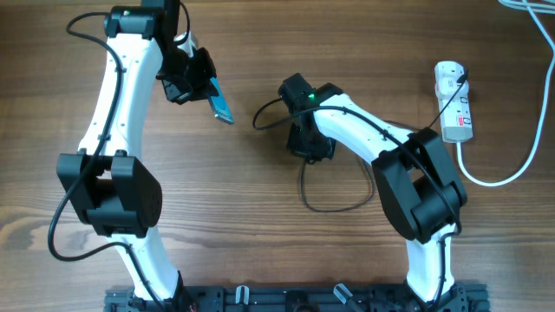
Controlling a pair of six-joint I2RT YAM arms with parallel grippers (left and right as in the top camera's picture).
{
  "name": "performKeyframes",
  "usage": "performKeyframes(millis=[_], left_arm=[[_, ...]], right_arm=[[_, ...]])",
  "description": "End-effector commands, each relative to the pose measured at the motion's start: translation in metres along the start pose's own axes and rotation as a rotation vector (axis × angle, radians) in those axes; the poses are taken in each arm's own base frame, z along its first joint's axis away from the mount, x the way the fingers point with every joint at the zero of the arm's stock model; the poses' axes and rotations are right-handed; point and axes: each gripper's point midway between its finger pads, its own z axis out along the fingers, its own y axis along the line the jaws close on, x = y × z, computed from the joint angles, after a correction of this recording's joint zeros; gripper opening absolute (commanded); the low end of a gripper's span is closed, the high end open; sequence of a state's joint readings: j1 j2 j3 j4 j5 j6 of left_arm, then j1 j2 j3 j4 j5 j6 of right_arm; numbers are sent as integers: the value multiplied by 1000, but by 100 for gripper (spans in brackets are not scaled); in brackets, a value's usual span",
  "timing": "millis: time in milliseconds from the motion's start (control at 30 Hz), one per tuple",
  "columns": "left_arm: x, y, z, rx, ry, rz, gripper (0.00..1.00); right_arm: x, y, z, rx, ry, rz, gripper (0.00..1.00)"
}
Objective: Plug charger to phone and switch on socket
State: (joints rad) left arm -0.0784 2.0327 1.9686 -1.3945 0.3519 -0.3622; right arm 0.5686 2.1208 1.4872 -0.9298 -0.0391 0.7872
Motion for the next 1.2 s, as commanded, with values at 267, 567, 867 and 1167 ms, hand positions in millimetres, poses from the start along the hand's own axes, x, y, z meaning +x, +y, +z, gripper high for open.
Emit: performKeyframes(millis=[267,567,867,1167], left_arm=[[0,-5,-8,9,-22,1,4],[0,-5,-8,9,-21,1,4],[1,-5,-8,8,-19,0,4],[-2,-7,-8,15,-32,18,4]], right_arm=[[4,-4,14,27,25,-1,15],[2,-6,14,37,13,0,15],[1,-5,14,35,8,-2,11],[3,-6,10,36,21,-48,4]])
